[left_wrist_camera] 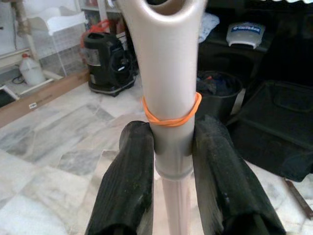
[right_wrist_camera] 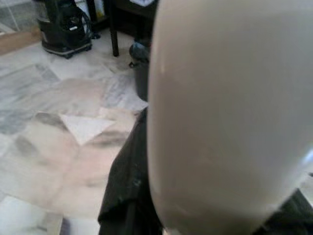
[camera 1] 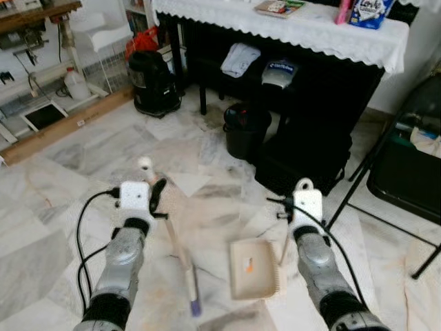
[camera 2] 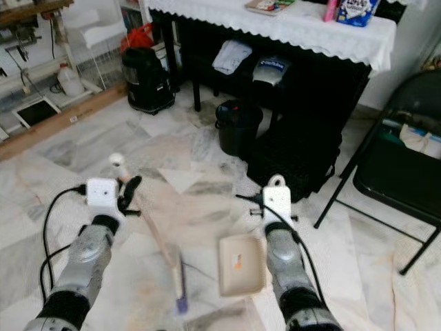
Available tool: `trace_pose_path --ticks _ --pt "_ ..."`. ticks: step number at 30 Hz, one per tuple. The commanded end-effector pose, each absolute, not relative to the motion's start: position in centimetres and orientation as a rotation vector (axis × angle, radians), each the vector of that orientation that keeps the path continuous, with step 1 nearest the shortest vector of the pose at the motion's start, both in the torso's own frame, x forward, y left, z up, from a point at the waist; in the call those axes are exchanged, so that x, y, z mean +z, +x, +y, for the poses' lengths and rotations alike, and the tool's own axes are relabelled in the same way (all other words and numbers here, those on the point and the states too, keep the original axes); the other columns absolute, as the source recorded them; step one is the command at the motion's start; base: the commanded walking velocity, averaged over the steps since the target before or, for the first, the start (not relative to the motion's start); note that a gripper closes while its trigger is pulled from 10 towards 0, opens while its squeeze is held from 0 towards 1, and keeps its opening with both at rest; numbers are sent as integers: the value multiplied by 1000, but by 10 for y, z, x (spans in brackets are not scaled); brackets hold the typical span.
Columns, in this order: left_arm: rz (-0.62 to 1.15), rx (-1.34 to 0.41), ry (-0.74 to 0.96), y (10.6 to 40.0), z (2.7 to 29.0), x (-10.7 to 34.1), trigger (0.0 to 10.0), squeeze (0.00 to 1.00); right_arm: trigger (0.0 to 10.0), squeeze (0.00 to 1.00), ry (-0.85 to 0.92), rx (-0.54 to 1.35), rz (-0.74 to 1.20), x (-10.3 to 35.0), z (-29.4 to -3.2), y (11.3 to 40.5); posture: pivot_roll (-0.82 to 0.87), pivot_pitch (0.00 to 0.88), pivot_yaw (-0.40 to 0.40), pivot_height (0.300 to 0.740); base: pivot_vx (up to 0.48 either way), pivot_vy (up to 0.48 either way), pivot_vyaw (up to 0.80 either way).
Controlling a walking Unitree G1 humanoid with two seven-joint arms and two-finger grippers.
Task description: Sweep floor
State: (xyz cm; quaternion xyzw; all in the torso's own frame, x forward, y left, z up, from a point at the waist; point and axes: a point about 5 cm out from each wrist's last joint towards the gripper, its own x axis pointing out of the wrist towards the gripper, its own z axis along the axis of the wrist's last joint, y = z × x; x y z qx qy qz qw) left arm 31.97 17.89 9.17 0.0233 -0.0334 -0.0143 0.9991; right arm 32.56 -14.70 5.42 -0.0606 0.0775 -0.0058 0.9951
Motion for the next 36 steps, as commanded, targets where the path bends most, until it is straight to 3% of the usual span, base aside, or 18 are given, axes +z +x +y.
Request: trace_pose_path --ticks 1,9,16,23,36 --pt "-112 -44 62 323 176 102 10000 0 10000 0 -93 -12 126 60 -147 328 -21 86 29 740 375 0 0" --pt "-111 -50 60 323 176 102 10000 0 10000 0 -89 -25 133 60 -149 329 -21 87 31 740 375 0 0" --pt "-109 -56 59 323 175 102 10000 0 10000 0 -86 -23 140 59 -148 329 -21 88 31 740 376 0 -760" --pt "-109 -58 60 323 175 102 10000 0 10000 0 -86 -27 145 59 -148 329 -21 89 32 740 376 0 0" --pt "-106 -61 62 323 175 101 10000 0 10000 0 -85 -8 163 56 -145 328 -22 88 32 740 357 0 -726"
